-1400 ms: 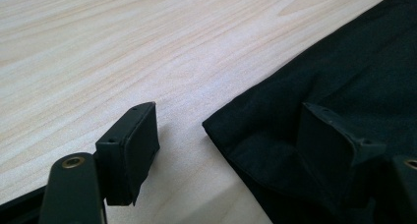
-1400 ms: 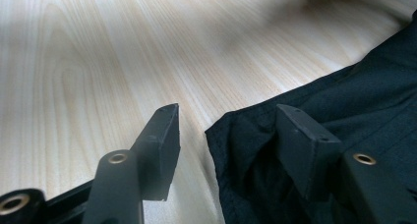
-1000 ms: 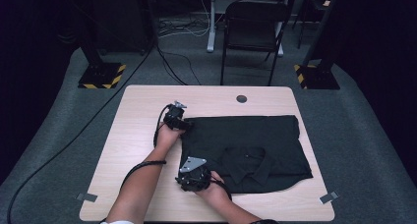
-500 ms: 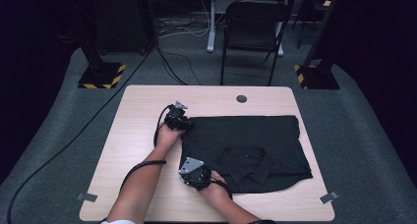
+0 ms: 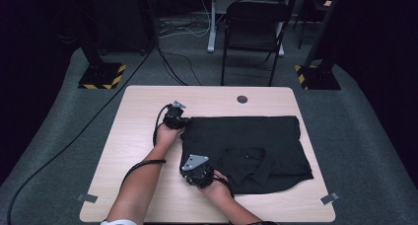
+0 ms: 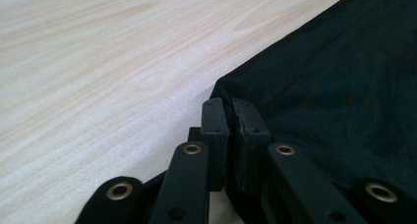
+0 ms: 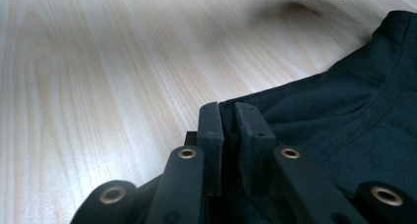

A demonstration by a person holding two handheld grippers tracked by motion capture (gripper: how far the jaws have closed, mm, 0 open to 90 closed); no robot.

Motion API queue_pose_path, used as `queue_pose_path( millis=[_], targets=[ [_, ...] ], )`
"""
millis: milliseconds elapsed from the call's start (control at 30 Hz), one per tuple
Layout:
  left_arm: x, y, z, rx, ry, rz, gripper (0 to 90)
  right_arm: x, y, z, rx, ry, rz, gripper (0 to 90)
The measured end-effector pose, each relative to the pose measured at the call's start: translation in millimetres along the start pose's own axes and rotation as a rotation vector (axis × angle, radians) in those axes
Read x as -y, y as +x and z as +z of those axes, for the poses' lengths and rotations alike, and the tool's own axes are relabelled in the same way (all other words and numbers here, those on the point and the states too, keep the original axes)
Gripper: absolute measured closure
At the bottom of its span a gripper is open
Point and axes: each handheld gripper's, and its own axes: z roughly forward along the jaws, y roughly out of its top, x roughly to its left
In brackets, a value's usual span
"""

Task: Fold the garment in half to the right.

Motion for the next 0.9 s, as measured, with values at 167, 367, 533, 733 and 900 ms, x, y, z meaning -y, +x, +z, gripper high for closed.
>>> queue_pose_path(
  millis=[167, 367, 533, 733, 900],
  targets=[
    [-2.6, 0.5, -4.1, 0.008, -0.016, -0.011, 85.6, 0.4, -1.7, -2.7, -0.014, -0.009, 0.022, 82.1],
    [-6.9, -1.4, -12.0, 0.012, -0.042, -0.005, 85.7, 0.2, -9.7, -9.3, -0.062, -0.036, 0.065, 80.4],
    [-9.4, -2.5, -16.5, 0.011, -0.044, 0.002, 85.8, 0.2, -12.0, -12.4, -0.066, -0.032, 0.065, 78.6],
    [-11.0, -4.0, -18.9, 0.008, -0.043, 0.01, 86.3, 1.9, -12.1, -12.5, -0.054, -0.028, 0.081, 84.9],
    [-15.0, -4.5, -24.4, 0.014, -0.051, 0.022, 86.5, 0.5, -15.4, -13.0, -0.089, -0.021, 0.114, 85.5]
  ],
)
